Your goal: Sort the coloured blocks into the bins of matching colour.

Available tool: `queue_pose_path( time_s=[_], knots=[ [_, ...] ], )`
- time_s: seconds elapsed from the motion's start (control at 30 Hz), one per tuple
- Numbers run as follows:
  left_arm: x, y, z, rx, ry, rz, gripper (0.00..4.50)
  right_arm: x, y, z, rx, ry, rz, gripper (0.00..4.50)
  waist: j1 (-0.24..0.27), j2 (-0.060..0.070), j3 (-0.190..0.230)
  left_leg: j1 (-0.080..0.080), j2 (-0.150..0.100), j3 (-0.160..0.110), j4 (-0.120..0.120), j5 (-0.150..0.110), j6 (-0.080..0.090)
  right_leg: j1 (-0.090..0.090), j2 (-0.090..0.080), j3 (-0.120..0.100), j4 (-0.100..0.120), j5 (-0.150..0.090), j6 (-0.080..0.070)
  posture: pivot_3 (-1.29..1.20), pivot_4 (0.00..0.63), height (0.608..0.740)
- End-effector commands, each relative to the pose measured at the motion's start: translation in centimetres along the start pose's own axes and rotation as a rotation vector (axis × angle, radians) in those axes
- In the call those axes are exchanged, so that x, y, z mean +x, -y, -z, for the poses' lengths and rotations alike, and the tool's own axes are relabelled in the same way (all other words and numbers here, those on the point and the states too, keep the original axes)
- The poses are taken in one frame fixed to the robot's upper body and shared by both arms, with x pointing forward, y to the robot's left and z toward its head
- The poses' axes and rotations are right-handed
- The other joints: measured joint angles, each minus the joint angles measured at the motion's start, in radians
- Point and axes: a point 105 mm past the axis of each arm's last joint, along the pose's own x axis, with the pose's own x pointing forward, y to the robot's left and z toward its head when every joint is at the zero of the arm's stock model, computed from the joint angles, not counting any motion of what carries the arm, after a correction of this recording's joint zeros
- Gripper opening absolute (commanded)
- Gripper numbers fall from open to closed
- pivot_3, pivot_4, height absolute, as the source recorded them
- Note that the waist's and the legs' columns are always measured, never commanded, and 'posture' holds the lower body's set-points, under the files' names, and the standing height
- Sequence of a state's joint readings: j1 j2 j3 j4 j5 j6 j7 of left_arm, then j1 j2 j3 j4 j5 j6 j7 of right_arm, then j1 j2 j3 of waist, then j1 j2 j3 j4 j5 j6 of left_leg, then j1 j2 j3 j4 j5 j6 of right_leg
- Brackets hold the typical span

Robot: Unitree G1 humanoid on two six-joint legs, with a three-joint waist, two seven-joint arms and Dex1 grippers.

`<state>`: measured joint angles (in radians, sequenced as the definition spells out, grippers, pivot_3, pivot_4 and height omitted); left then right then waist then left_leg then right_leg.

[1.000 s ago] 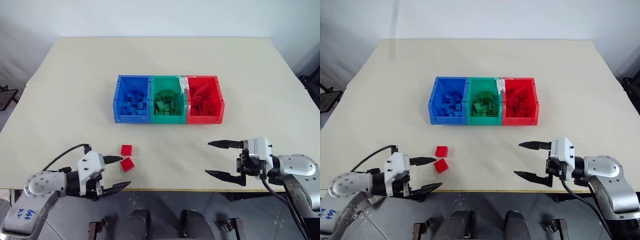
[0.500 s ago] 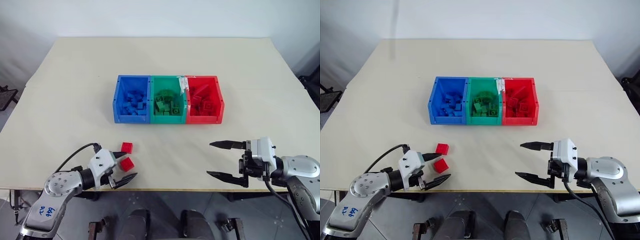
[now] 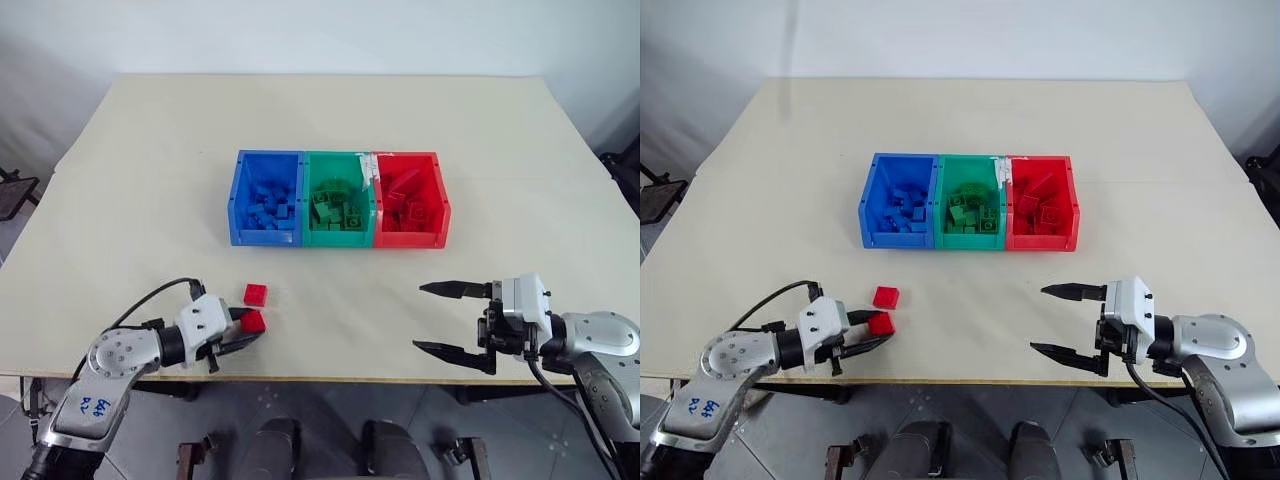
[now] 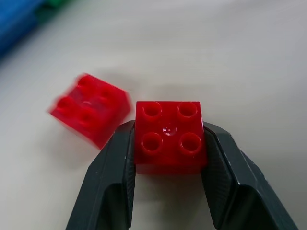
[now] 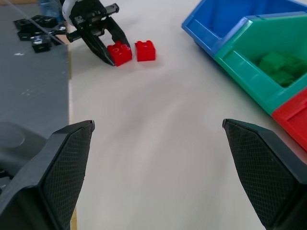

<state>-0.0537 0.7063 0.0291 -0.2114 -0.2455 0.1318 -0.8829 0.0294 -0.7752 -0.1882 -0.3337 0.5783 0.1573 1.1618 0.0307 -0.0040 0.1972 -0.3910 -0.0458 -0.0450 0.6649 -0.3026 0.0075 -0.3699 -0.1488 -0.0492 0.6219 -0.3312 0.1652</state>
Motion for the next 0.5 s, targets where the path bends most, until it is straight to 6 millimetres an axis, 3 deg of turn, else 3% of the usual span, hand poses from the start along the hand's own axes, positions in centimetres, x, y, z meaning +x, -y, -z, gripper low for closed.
queue_pose_path(
  time_s=[0.03,0.13,0.33,0.5],
  knots=[
    [0.1,-1.5,-4.1,0.034,0.167,0.03,1.49,-0.7,0.2,-1.7,-0.03,0.062,0.09,4.5,0.0,0.0,0.0,0.0,0.0,0.0,0.0,0.0,0.0,0.0,0.0,0.0,0.0,0.0,0.0,0.0,0.15,0.74],
    [1.9,-2.8,-7.4,0.055,0.255,0.08,1.49,-1.5,0.3,-1.8,-0.016,0.094,0.225,4.5,0.0,0.0,0.0,0.0,0.0,0.0,0.0,0.0,0.0,0.001,0.0,0.0,0.003,0.0,0.0,0.0,0.15,0.74],
    [7.6,-5.4,-10.8,0.094,0.301,0.124,1.49,-3.4,0.5,-1.7,0.018,0.143,0.49,4.5,0.0,0.0,0.0,0.001,-0.007,0.001,0.001,0.001,0.001,0.002,0.0,0.0,0.004,0.001,0.001,0.0,0.15,0.74],
    [15.5,-7.9,-15.4,0.155,0.326,0.085,1.49,-4.7,0.0,-1.2,-0.009,0.126,0.679,4.5,0.016,-0.001,0.0,-0.001,-0.009,0.001,0.001,0.001,0.002,0.001,0.0,0.0,0.004,0.001,0.002,0.0,0.15,0.74]
  ],
)
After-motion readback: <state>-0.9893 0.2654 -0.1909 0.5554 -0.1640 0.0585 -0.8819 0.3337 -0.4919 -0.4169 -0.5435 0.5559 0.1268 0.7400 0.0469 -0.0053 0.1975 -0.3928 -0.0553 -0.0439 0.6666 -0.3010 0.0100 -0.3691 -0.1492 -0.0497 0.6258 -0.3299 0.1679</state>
